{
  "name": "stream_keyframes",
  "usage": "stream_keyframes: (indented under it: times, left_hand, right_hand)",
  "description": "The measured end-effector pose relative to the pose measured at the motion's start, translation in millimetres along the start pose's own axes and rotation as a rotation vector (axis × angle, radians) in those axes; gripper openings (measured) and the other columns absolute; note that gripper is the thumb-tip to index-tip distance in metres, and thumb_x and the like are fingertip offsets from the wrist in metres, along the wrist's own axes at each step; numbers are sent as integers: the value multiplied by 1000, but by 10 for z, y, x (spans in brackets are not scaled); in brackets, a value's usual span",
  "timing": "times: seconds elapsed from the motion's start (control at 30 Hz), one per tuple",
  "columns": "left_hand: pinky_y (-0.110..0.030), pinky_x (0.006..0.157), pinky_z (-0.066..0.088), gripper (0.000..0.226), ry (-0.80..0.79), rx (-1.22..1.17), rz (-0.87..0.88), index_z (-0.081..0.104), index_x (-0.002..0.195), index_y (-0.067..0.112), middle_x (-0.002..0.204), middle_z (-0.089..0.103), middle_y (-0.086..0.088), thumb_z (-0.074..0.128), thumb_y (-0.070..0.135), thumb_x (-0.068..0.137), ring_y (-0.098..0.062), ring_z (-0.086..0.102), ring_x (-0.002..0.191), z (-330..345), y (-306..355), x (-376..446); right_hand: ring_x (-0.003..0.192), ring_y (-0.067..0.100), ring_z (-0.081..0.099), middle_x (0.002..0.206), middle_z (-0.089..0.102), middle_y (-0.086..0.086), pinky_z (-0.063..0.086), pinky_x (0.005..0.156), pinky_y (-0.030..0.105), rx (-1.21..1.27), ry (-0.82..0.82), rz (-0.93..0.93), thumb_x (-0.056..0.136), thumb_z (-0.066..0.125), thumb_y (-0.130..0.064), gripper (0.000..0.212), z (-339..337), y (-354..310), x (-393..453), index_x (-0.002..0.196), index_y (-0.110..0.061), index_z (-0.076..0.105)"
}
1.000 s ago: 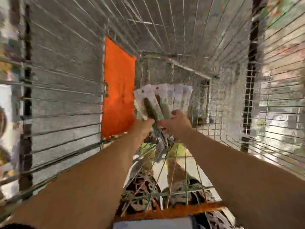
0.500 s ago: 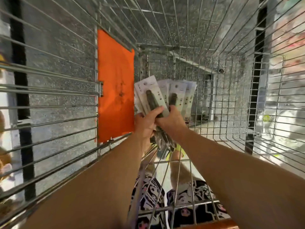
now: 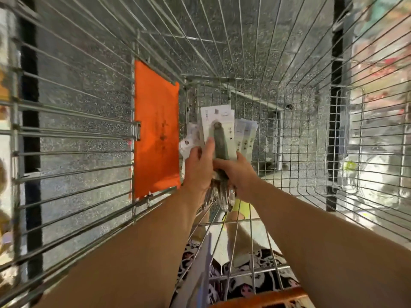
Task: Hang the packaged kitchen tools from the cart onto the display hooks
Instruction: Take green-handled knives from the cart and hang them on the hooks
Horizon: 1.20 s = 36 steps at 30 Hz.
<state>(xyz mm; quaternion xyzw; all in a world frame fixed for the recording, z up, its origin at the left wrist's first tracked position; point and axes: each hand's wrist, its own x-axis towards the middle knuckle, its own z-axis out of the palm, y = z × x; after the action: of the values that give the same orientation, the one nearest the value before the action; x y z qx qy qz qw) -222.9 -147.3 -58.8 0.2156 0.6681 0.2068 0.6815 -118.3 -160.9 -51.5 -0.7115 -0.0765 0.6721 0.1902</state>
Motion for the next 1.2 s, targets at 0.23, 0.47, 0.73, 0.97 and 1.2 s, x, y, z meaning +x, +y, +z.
stream_keyframes:
  times: [0.23,0.47,0.73,0.97,1.2]
  left_hand:
    - [-62,99,57,32,31,-162,-114,68,114,14,117,74,-24,44,32,101,-42,72,110,46,220,-155]
    - [-44,81,60,47,-104,-322,-208,71,126,9,121,74,-21,42,42,109,-33,73,104,308,774,-427]
    - [-48,106,55,63,-272,-290,13,76,126,24,123,78,-5,60,74,90,-26,74,114,735,1395,-1020]
    - [-53,113,48,49,-476,-262,160,77,123,13,130,71,-20,67,52,95,-37,69,120,1156,1757,-1571]
    - [-55,112,50,63,-636,-95,331,71,131,14,131,71,-20,67,48,78,-34,69,122,1705,2043,-2263]
  right_hand:
    - [96,33,75,112,72,16,62,87,54,118,-31,23,69,93,-26,79,-90,-196,-253,133,-17,48]
    - [102,34,71,112,70,13,59,91,56,248,36,-144,67,91,-42,77,-169,-592,-626,130,-23,51]
    - [103,27,66,119,63,7,57,87,44,410,86,-327,85,75,-55,66,-434,-1058,-1308,134,-27,42]
    - [111,31,72,127,70,15,60,92,44,546,132,-504,72,76,-69,92,-787,-1282,-1976,141,-14,53]
    - [106,26,72,123,72,17,57,72,33,625,166,-719,73,63,-52,70,-1399,-1339,-2642,134,-17,61]
